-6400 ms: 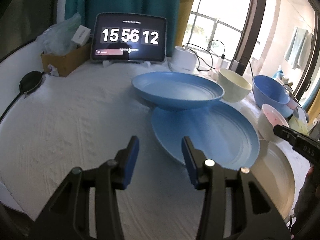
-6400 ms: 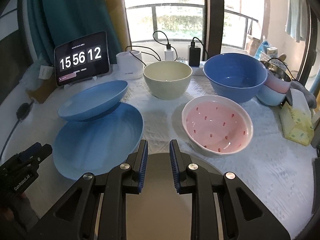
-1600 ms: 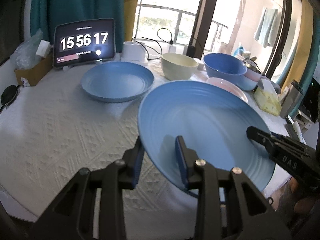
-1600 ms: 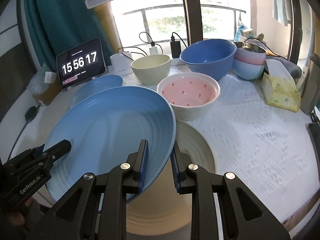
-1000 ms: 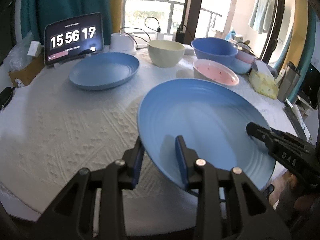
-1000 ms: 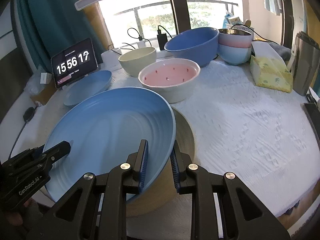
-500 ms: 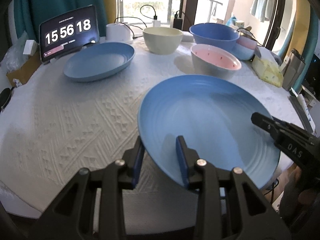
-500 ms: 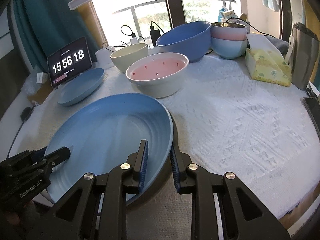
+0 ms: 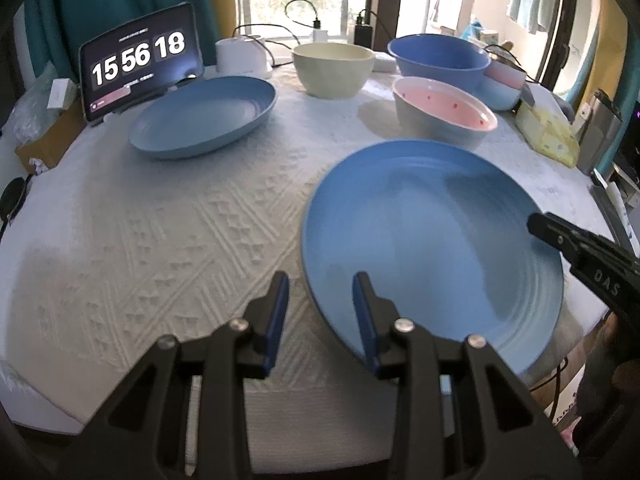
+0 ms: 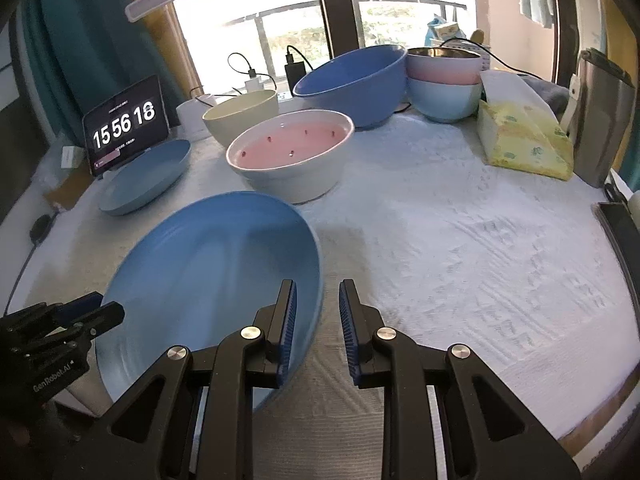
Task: Organize plates and bowls
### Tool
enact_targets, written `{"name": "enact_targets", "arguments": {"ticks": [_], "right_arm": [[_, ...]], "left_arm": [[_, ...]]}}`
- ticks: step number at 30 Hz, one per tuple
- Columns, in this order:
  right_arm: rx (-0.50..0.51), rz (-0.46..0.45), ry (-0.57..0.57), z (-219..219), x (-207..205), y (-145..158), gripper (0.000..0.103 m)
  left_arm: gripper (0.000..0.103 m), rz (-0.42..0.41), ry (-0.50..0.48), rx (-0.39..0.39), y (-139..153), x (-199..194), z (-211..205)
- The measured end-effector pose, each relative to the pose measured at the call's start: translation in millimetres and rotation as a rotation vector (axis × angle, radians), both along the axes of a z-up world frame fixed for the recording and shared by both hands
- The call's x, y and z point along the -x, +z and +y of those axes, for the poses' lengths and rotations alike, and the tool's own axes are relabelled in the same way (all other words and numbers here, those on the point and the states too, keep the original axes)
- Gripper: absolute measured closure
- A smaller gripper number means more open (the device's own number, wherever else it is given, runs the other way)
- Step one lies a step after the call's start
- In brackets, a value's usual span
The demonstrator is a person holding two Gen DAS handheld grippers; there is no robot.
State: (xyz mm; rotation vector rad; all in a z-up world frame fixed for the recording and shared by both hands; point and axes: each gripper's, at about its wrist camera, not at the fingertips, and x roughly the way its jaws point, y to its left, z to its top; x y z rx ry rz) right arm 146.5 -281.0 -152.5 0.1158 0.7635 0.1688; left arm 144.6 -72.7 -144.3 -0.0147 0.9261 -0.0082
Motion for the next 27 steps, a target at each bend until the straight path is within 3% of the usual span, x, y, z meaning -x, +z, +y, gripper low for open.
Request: {"name": "enact_targets", "arguments": {"ticks": [17, 27], "right_arm": [[0.009, 0.033, 0.063, 19, -6, -12, 0.078], [0.023, 0.021, 0.016, 24, -7, -5, 0.067]], "left_arm": [[0.068, 0.019, 0.036, 0.002, -7, -9, 8], [0.068, 0.002, 0.057, 0.012, -2, -12, 19]]}}
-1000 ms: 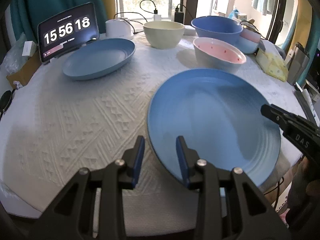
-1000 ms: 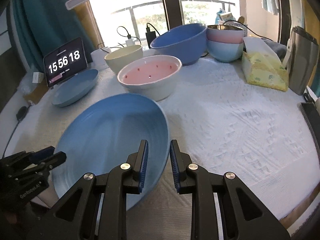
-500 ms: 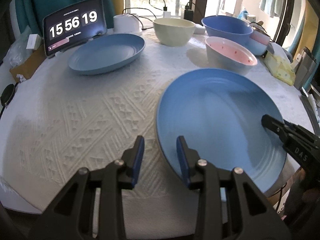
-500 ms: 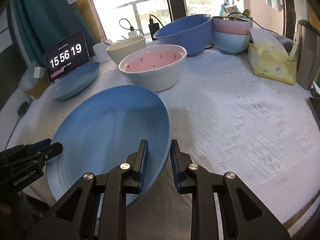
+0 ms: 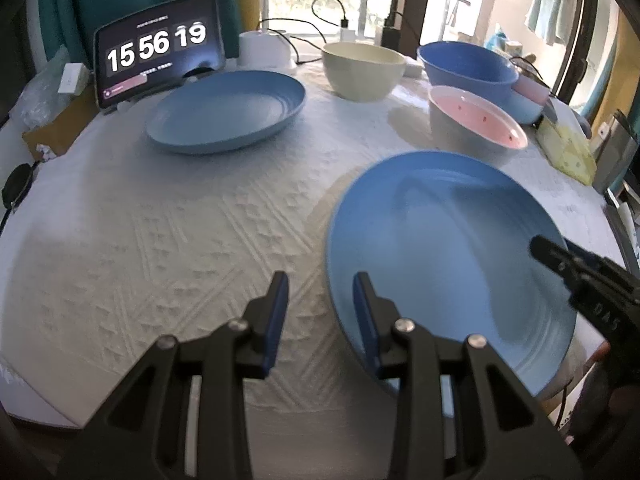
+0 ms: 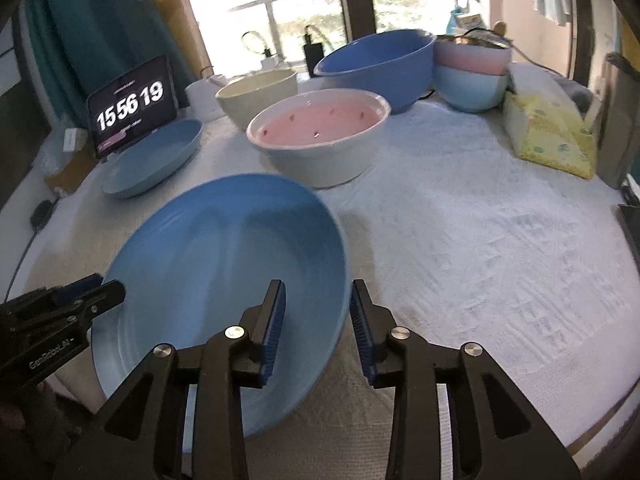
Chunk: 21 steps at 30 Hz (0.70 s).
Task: Organize plates and bowls
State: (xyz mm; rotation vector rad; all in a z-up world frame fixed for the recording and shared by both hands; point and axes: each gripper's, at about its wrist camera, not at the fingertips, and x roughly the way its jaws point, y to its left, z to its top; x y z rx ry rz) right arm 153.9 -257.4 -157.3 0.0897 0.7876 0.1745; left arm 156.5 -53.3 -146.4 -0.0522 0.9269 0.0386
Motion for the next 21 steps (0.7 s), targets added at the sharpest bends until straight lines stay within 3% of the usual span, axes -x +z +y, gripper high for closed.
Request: {"name": "enact_targets", "arguments": {"ticks": [6, 14, 21], "right_arm": [[0.021, -0.057, -0.018, -1, 1, 15, 0.062], [0.029, -0.016, 0.014, 11, -5, 9, 0.057], [0.053, -0.050, 0.007, 15, -8, 22, 0.057]], "left_arm": [[0.068, -0.008, 0.007, 0.006, 2, -1, 5], [0.068, -0.020, 0.002, 0.025, 7, -2, 12], [0.068, -0.077, 0.021, 0.033, 19, -1, 21]]}}
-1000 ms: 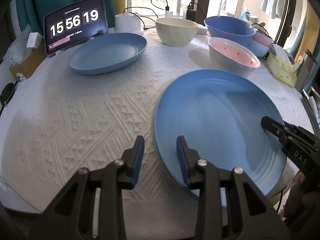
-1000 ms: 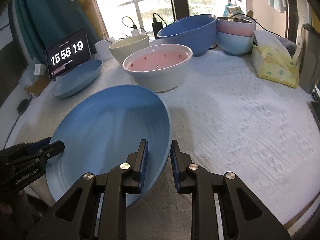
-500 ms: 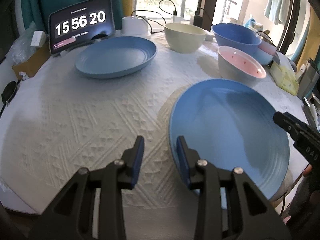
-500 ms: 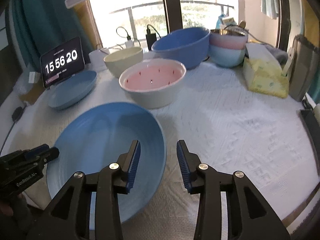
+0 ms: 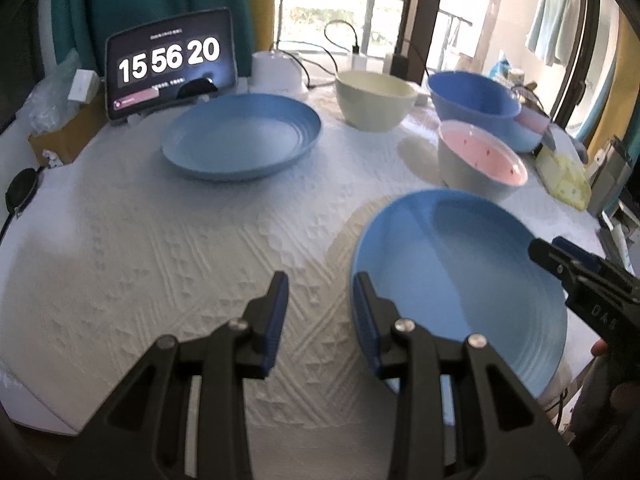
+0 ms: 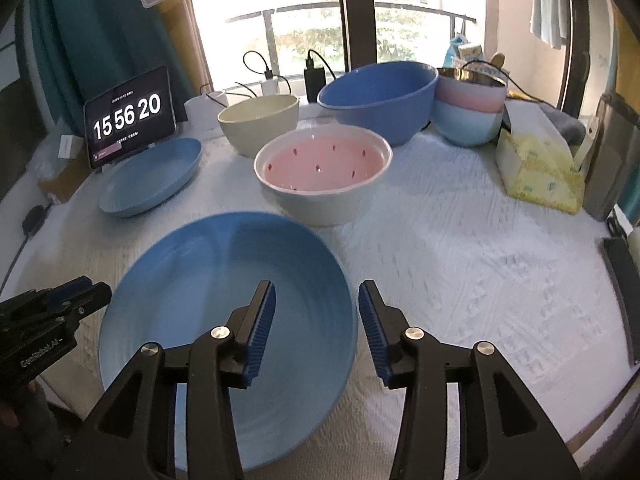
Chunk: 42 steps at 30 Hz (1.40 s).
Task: Organize plates and bowls
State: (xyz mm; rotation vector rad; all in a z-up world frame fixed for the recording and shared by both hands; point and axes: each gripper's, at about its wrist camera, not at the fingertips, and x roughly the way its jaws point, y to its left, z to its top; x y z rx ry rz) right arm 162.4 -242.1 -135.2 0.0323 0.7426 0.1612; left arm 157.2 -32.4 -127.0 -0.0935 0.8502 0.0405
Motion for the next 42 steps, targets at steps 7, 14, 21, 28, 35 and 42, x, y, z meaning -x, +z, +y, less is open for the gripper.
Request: {"name": "enact_targets", "arguments": {"ticks": [7, 14, 21, 28, 35, 42], "right_arm": [[0.013, -0.016, 0.030, 17, -7, 9, 0.057], [0.019, -0.014, 0.069, 37, -18, 14, 0.057], [0.038, -0.009, 0.099, 56, -29, 20, 0.057], [0.048, -0.002, 0.133, 79, -42, 23, 0.057], [0.059, -0.005, 0.176, 105, -53, 26, 0.057], [0.084, -0.009, 0.197, 124, -65, 30, 0.057]], "left_arm": [[0.068, -0.030, 0.021, 0.007, 7, -2, 14], [0.068, -0.064, 0.056, 0.007, 13, -5, 32], [0.068, -0.085, 0.088, 0.021, 12, -9, 52], [0.068, -0.097, 0.112, 0.037, 12, -14, 71], [0.068, -0.112, 0.133, 0.027, 14, -19, 91], [0.065, -0.127, 0.164, 0.034, 15, -28, 112]]}}
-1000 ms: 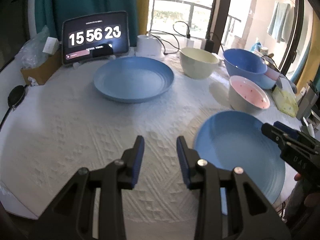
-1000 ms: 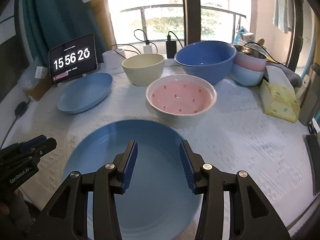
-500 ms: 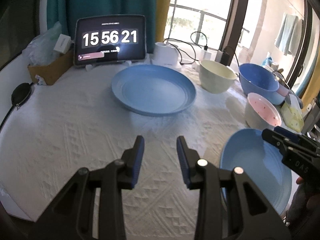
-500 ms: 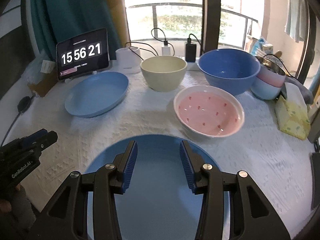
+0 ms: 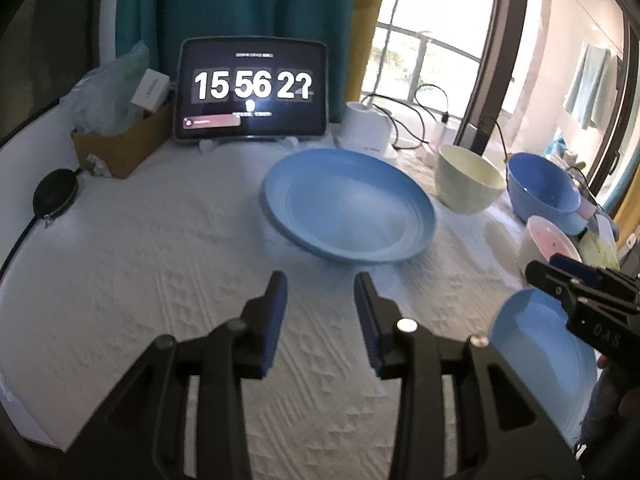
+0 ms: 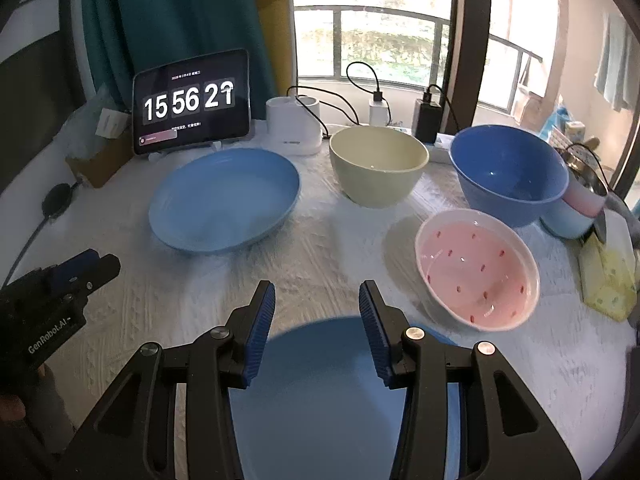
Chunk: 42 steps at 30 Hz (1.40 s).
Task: Organize plates and bowls
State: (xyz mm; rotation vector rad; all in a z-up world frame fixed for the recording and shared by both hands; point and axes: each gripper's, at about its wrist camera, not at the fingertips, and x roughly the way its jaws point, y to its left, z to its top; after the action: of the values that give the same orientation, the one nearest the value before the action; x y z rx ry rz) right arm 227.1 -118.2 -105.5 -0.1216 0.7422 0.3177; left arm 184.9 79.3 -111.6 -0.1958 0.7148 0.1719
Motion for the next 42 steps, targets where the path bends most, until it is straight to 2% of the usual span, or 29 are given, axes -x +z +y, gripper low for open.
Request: {"name": "enact_targets", "arguments": {"ticks": [2, 4, 15, 28, 42], "right_arm": [[-0.002, 0.002, 0.002, 3, -3, 0, 0.057], [-0.004, 0.004, 0.005, 7, -7, 0, 0.057], [0.004, 0.001, 0.014, 22, -25, 2, 0.057], [0.013, 0.011, 0.012, 40, -46, 1, 0.057], [0.014, 0.081, 0.033, 58, -70, -22, 0.057]], "left_arm": [[0.059, 0.001, 0.001, 0.001, 0, -3, 5], [0.058, -0.004, 0.006, 0.007, 0, -4, 10], [0.057, -0.036, 0.042, -0.004, 8, -13, 30], [0.057, -0.030, 0.039, 0.007, 6, -33, 43], [0.057, 0.033, 0.028, 0.068, -19, -64, 49]]}}
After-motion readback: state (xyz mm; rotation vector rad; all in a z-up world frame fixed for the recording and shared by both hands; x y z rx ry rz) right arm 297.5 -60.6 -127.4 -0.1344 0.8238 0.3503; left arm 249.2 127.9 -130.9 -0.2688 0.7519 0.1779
